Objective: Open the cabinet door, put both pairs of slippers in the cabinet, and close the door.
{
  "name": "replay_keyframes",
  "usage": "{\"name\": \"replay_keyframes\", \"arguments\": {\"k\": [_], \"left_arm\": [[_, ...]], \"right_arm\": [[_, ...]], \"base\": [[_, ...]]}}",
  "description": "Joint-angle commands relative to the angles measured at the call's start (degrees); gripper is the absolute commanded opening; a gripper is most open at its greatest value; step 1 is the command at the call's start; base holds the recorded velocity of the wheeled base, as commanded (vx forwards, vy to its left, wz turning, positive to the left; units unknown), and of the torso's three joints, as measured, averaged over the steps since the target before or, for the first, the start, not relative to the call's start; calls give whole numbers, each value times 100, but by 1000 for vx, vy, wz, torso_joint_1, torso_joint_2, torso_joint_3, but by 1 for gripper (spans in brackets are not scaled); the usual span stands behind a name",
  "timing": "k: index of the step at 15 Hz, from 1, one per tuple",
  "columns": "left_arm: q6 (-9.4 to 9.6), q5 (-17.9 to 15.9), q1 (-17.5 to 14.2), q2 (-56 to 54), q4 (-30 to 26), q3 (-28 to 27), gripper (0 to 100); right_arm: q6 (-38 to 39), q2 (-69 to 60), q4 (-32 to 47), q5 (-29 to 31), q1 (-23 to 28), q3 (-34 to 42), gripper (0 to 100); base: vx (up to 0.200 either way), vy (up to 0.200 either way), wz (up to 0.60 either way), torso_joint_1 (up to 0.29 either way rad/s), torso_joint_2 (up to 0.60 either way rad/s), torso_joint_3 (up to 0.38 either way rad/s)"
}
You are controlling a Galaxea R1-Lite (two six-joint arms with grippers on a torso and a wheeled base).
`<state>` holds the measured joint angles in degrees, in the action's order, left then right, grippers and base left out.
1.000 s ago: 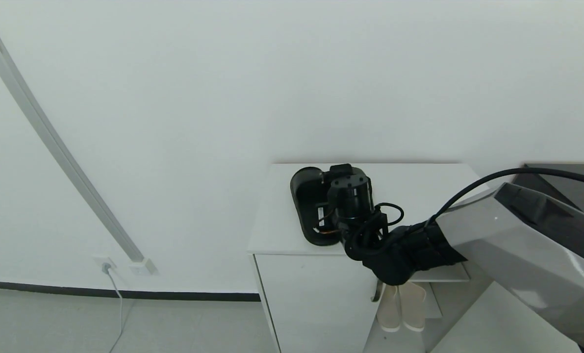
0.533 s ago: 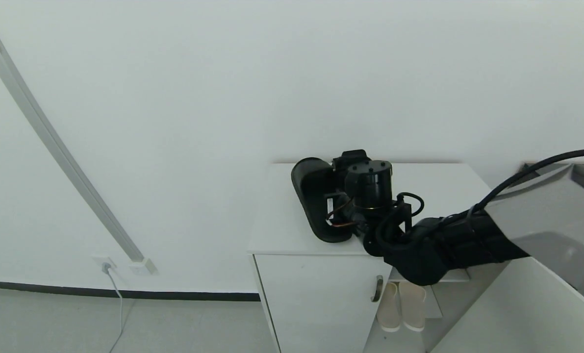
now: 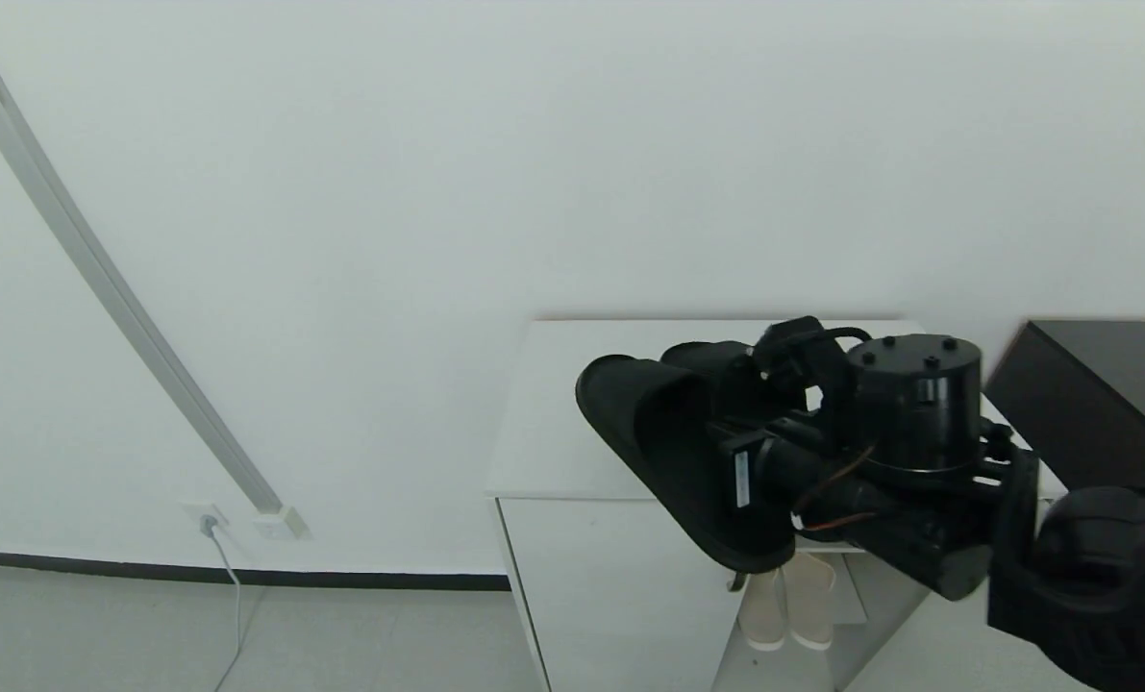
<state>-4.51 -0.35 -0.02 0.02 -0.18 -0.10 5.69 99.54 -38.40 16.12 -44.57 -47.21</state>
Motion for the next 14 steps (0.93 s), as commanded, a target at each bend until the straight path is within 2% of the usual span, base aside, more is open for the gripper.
{"name": "replay_keyframes", "arguments": {"k": [1,8,14], "left_arm": [[-6,0,-6,-2,1,1,0],[-6,-9,-6,6,1,1,0],[-6,0,-6,-2,1,1,0]], "right_arm": [[2,-839,-1,-320,-43,626,0],[72,-945,-10,-381,-140,889,0],[81,-945,-1,-381,-140,942,0]], "base": [[0,0,0,0,0,0],[0,0,0,0,0,0],[-200,0,0,3,-1,2]]}}
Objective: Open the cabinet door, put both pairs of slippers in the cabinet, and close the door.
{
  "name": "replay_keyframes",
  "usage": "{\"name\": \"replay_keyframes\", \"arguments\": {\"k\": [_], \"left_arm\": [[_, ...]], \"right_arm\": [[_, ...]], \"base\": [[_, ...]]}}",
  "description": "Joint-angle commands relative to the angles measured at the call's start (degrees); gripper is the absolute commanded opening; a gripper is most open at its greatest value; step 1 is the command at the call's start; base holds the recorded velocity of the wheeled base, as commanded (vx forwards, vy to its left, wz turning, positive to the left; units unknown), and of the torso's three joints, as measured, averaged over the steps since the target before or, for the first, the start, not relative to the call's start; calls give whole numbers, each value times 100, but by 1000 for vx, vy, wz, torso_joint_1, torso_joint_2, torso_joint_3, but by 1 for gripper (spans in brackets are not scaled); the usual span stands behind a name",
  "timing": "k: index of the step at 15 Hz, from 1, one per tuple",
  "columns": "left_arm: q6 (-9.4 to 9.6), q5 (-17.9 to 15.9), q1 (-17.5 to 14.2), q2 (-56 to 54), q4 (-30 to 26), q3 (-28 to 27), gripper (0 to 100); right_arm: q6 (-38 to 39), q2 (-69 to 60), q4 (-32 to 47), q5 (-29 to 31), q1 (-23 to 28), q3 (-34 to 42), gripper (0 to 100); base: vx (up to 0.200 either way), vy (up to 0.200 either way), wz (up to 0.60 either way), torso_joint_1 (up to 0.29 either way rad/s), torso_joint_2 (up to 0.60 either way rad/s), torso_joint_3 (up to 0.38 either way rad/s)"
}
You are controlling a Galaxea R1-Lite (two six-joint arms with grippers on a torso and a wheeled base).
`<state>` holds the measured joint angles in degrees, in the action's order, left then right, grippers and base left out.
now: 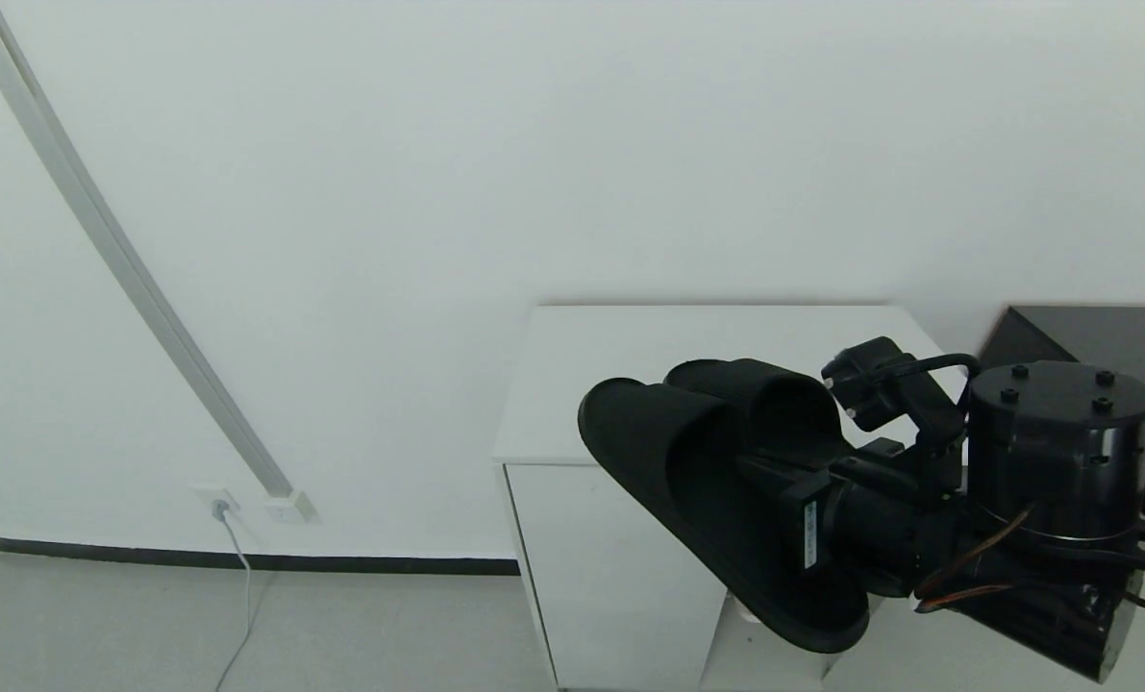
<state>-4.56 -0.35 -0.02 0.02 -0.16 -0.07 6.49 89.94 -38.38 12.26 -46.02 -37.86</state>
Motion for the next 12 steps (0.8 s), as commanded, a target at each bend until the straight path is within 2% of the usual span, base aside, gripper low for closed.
{"name": "replay_keyframes", "arguments": {"k": [1,5,12], "left_arm": [[-1,0,-6,-2,-2,-1,0],[-1,0,-6,-2,-2,-1,0],[-1,0,-6,-2,-2,-1,0]], "right_arm": [[2,15,-3,4,5,7,0],[-7,50,-12,4,5,77,0],[2,111,-12,-5,-12,104,0]], "base": [[-200,0,0,-7,2,2],[-200,0,0,1,-1,5],[0,0,0,0,0,0]]}}
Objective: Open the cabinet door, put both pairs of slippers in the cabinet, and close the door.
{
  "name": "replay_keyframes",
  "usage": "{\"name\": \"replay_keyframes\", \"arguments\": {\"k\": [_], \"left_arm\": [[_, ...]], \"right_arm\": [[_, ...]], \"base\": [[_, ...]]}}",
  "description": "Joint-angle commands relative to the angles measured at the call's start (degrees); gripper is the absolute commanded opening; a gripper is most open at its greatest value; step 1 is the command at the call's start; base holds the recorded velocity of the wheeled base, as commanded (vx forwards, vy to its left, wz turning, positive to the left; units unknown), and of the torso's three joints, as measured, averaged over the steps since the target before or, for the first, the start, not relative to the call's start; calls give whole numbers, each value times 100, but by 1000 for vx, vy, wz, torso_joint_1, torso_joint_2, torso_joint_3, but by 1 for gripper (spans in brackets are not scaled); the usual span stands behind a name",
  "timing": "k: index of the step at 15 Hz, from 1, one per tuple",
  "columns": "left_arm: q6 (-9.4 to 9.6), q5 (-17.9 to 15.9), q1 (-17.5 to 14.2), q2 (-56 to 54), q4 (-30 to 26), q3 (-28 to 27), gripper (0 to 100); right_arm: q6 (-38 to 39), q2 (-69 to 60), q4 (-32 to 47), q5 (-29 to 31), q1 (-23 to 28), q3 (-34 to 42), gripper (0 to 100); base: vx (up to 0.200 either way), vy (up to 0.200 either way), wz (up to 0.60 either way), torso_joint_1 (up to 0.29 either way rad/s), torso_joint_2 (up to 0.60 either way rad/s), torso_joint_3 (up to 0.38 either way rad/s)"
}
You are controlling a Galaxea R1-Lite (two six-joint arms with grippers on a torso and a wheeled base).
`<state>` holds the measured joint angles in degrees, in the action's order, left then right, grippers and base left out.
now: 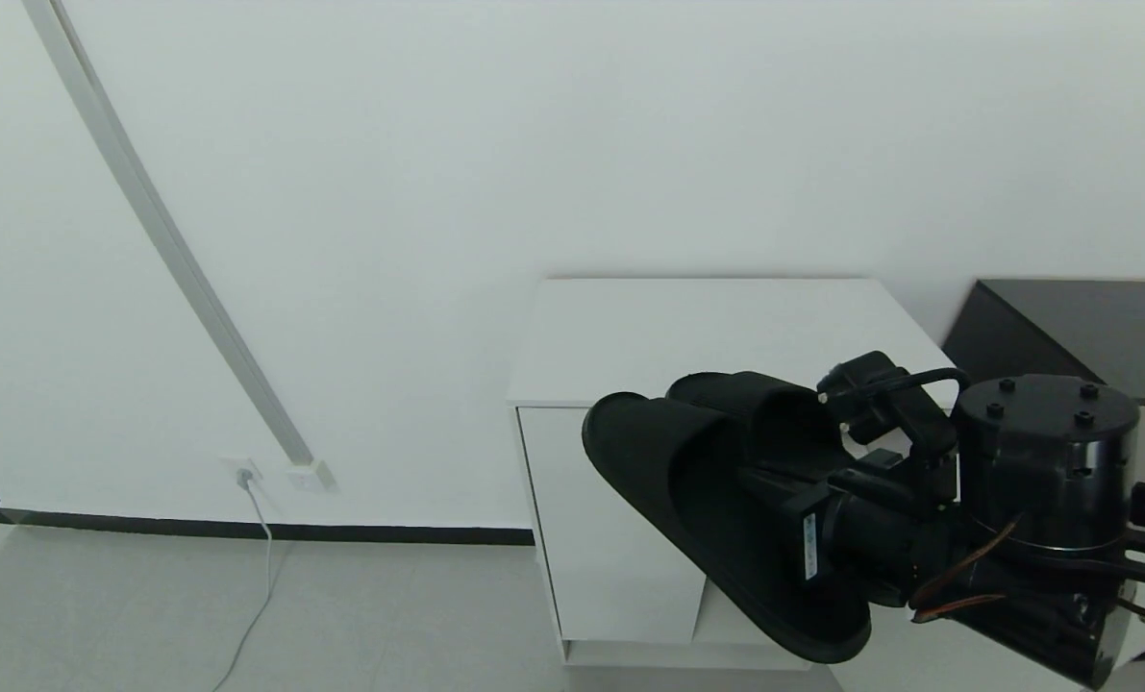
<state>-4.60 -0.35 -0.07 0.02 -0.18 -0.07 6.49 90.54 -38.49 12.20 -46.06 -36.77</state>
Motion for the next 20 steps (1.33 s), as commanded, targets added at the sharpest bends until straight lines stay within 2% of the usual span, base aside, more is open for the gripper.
{"name": "replay_keyframes", "arguments": {"k": [1,11,20], "left_arm": [[3,0,-1,-2,1,-1,0],[3,0,-1,-2,1,-1,0],[20,-9,-1,6,1,-1,0]], "right_arm": [[2,78,-1,1,-9,-24,0],[-7,192,-221,28,-61,12,0],[-16,175,-256,37,-88,143,0]], "base": [[0,0,0,0,0,0],[0,0,0,0,0,0],[0,-200,0,4,3,2]]}}
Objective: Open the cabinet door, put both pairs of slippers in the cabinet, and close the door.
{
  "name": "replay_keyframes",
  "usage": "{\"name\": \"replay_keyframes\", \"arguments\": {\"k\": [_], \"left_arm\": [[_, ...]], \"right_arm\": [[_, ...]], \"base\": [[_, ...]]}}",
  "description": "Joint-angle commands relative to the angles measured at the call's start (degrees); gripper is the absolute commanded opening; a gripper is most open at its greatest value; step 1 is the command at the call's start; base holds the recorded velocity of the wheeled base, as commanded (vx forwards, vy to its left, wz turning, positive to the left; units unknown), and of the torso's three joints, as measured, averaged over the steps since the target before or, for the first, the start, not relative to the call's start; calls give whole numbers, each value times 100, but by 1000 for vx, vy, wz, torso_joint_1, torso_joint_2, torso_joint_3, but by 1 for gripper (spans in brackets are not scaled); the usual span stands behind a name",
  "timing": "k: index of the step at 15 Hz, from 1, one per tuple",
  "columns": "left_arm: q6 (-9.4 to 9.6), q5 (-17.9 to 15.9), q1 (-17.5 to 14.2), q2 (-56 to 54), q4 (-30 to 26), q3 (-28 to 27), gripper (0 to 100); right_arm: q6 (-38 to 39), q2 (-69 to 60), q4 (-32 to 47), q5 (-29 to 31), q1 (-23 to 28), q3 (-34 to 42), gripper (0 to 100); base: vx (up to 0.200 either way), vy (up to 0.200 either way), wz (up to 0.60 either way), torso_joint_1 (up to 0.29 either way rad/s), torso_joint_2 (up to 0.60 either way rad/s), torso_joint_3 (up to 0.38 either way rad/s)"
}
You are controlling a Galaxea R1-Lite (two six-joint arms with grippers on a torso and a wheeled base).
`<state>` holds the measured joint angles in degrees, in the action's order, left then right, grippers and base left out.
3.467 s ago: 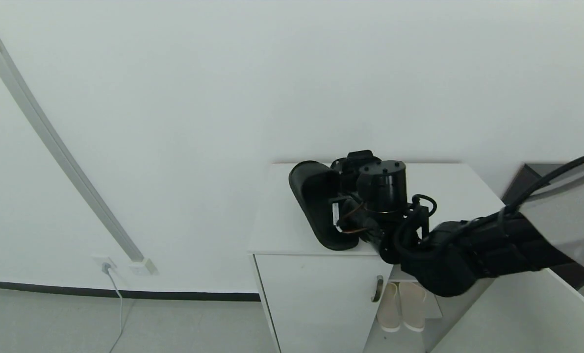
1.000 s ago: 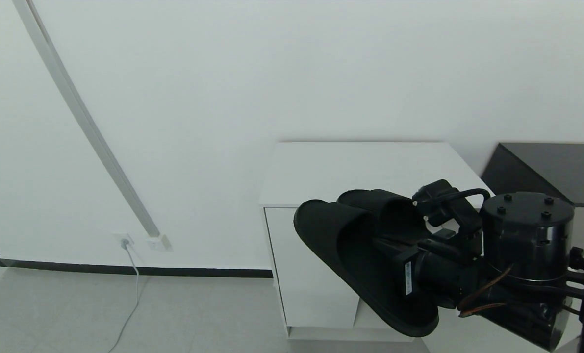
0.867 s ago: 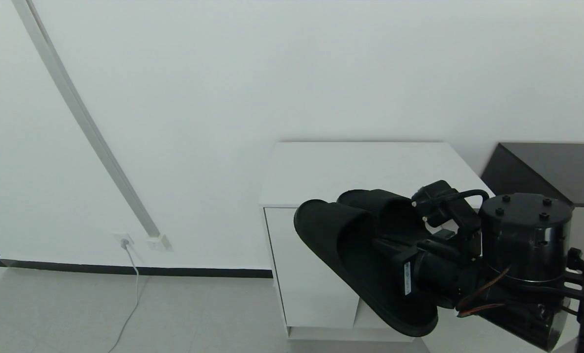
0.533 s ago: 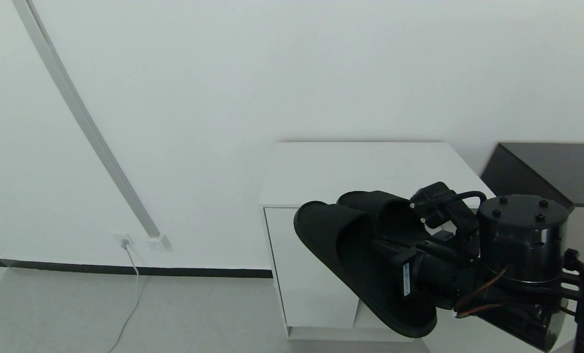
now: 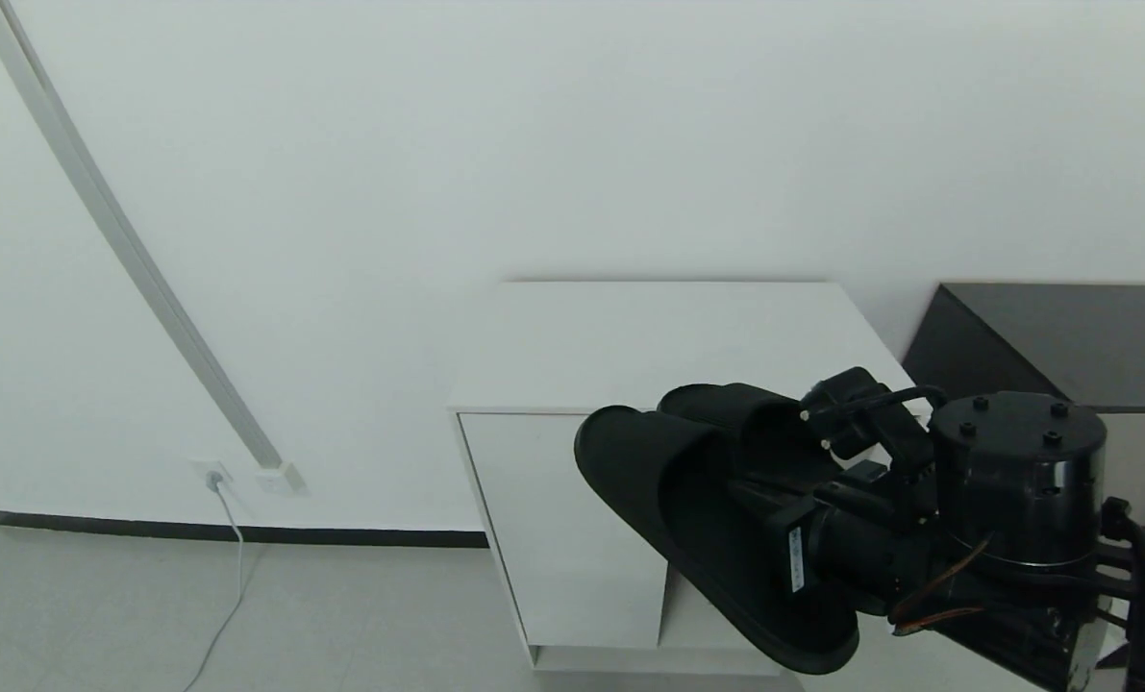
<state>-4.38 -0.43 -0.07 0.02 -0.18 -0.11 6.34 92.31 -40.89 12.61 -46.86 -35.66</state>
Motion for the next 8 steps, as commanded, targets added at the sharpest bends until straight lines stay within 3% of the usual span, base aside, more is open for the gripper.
{"name": "replay_keyframes", "arguments": {"k": [1,7,8], "left_arm": [[-2,-1,-1,6,1,-7,0],[-11,-1,-1,6,1,2,0],[-11,8,-1,-2,1,2,0]], "right_arm": [[-1,-2,-69,5,-7,41,0],[-19,-29,-95,14,-7,103,0],[-19,-29,-95,14,-7,103,0]], "base": [[0,-200,0,7,-2,-2],[0,-200,0,2,3,3],[0,0,0,0,0,0]]}}
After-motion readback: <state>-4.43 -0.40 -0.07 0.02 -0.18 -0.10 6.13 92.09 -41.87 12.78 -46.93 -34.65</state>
